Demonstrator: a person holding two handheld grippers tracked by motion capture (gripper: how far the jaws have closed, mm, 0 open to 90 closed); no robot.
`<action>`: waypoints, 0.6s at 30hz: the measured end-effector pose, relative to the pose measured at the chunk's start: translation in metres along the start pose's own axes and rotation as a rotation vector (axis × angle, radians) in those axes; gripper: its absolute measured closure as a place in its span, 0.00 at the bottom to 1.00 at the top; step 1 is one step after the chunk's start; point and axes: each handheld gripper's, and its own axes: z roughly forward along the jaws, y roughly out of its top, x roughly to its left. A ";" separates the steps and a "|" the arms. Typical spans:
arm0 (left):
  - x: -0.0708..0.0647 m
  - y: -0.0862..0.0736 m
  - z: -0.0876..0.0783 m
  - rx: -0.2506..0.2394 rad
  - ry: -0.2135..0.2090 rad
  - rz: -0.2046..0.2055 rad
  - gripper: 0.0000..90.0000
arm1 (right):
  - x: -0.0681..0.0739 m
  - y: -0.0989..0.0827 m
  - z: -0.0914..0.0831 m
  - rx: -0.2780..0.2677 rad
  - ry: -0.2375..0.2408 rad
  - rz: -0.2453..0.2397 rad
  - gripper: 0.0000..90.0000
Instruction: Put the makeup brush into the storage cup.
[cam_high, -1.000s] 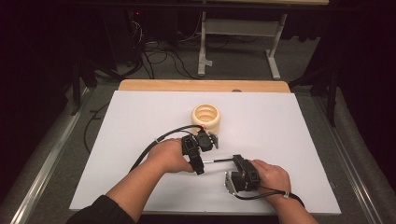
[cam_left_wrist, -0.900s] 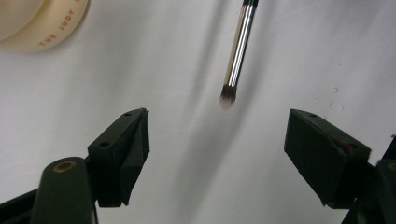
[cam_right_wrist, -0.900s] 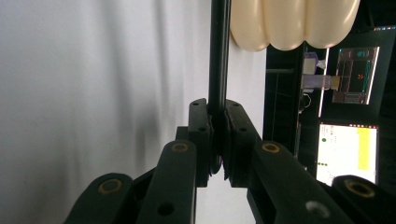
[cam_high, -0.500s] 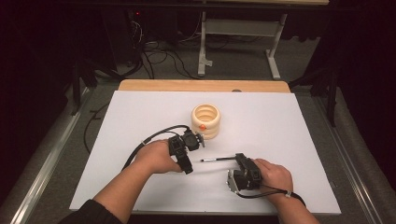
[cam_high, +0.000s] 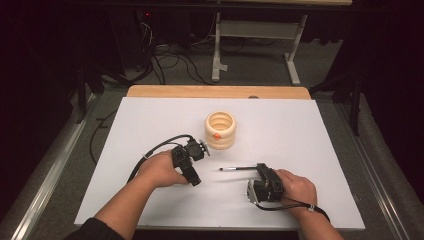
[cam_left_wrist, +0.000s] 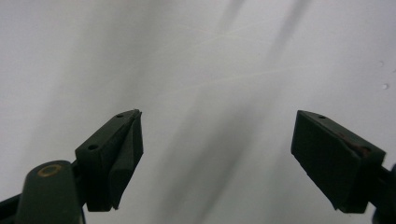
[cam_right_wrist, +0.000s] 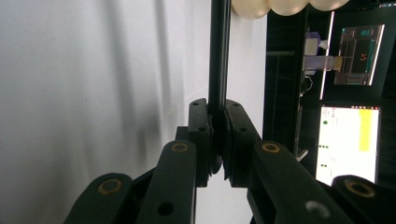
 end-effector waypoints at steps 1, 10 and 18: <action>0.000 -0.001 0.000 -0.008 0.000 -0.005 0.19 | -0.001 0.000 0.001 -0.008 0.006 -0.011 0.95; 0.009 -0.020 0.006 -0.114 0.010 -0.080 0.17 | -0.001 0.000 0.000 0.010 0.002 0.044 0.95; 0.010 -0.032 0.009 -0.249 0.047 -0.123 0.17 | -0.003 -0.001 0.000 0.004 0.014 0.086 0.95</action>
